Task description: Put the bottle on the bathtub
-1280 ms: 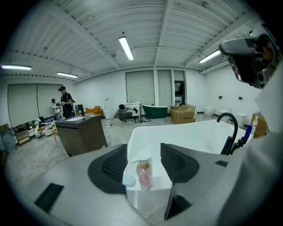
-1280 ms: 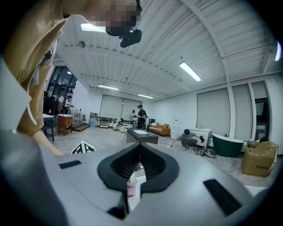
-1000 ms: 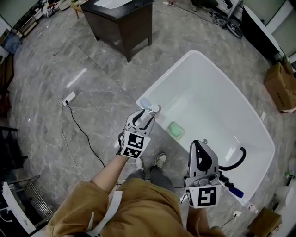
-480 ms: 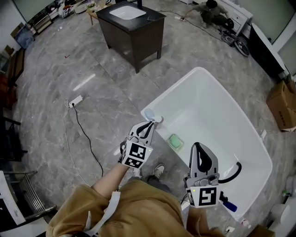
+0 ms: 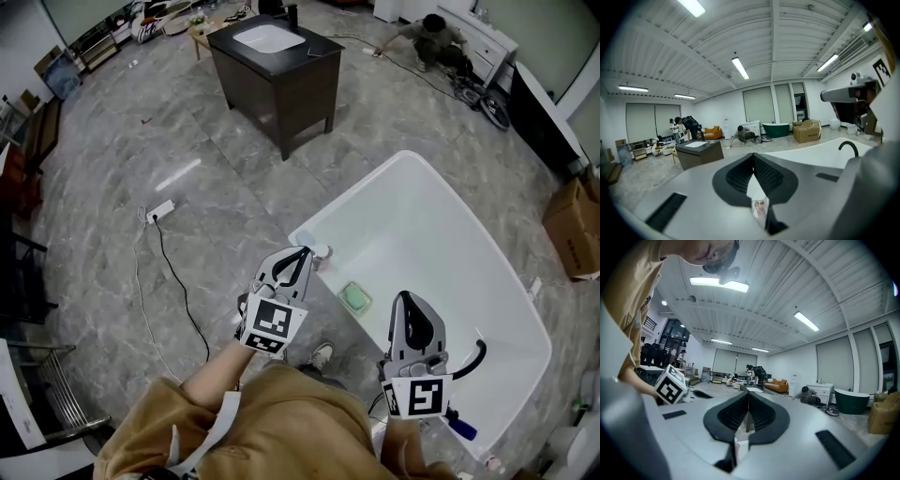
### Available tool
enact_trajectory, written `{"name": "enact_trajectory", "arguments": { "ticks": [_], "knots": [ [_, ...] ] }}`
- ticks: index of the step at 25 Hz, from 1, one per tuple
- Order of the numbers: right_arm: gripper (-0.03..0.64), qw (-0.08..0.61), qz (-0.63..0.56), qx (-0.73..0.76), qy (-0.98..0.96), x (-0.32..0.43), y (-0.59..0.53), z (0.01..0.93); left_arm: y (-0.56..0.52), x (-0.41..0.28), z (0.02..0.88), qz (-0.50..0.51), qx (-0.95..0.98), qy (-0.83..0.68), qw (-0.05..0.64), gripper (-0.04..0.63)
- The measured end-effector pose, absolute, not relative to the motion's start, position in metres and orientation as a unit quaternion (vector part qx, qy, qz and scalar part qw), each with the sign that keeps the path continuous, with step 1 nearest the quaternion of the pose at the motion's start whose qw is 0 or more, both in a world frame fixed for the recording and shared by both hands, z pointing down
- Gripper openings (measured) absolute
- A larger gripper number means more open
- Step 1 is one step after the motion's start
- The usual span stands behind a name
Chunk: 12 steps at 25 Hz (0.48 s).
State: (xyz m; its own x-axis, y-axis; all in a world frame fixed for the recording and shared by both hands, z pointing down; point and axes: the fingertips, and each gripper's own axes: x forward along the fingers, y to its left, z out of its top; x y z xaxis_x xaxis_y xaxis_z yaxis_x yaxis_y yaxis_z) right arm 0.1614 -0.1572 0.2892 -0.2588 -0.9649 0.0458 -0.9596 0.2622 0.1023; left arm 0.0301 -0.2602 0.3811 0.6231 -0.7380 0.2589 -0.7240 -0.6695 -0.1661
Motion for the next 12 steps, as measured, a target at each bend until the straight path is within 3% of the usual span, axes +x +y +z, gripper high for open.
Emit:
{"name": "enact_trajectory", "arguments": {
  "ticks": [12],
  "knots": [
    [0.006, 0.027, -0.029, 0.603, -0.797, 0.165, -0.156, 0.272, -0.226, 0.009, 0.289, -0.077, -0.904, 0.415, 0.066, 0.008]
  ]
}}
